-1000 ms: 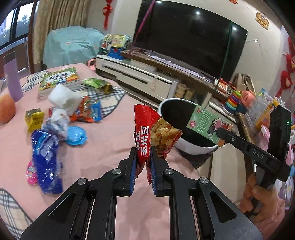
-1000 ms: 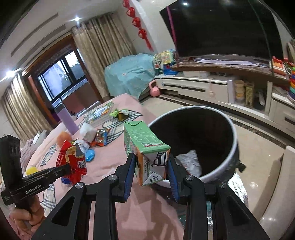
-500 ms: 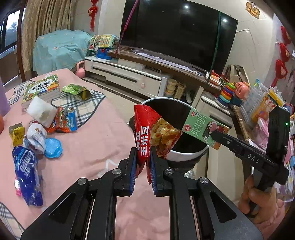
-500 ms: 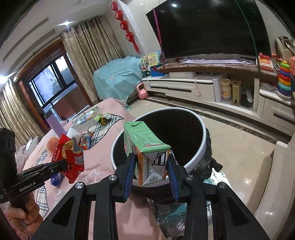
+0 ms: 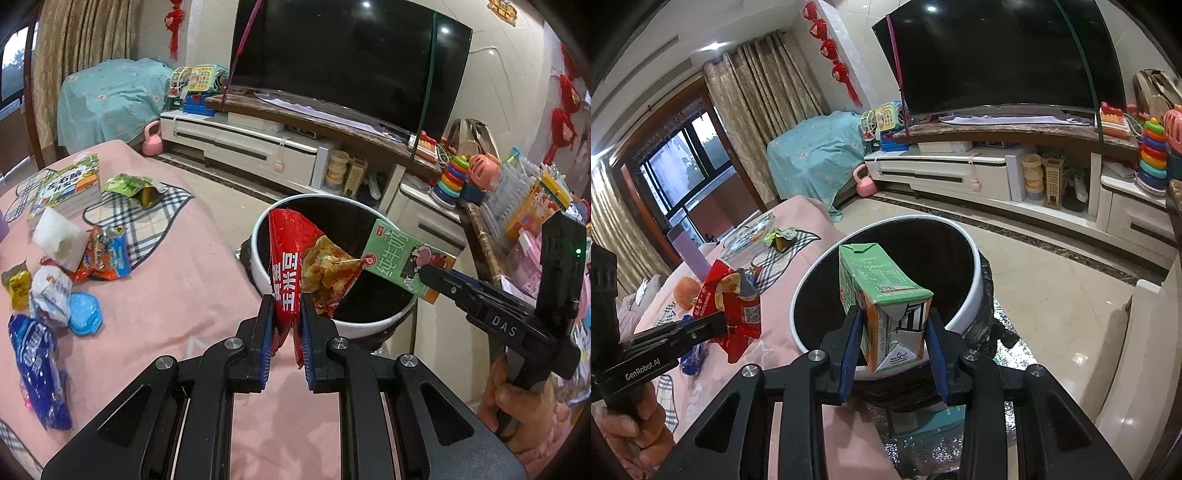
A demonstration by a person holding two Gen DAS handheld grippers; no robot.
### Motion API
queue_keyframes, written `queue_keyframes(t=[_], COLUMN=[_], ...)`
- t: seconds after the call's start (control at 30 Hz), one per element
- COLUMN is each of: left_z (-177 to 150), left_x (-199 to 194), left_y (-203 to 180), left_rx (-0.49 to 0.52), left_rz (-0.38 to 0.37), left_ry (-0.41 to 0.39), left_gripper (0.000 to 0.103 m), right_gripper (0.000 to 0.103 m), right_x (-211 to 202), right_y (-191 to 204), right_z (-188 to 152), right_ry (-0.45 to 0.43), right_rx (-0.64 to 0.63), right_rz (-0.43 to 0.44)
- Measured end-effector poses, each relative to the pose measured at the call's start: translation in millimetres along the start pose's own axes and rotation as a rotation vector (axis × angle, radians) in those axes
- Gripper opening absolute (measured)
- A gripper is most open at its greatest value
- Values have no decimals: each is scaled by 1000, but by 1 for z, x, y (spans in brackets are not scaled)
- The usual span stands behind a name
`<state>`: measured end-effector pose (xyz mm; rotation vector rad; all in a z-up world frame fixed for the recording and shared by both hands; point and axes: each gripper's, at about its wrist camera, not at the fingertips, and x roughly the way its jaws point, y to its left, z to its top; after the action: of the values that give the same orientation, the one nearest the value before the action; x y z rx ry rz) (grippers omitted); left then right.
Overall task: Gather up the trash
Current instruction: 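Carry the red chip bag and green juice box with both tools over the bin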
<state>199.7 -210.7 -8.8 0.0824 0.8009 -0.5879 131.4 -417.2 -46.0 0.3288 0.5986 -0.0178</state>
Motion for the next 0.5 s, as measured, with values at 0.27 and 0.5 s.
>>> queue_keyframes(t=[0.27,0.5], left_z=[10,19], left_x=[18,35], left_y=[-13,-17], left_rx=[21,24], left_rz=[4,8], left_ry=[28,58], left_gripper=[13,13], right_gripper=[34,34], right_x=[5,12], right_y=[-6,-10], right_z=[8,14], right_ry=[11,27], right_rx=[-7,-19], right_rz=[-29,-42])
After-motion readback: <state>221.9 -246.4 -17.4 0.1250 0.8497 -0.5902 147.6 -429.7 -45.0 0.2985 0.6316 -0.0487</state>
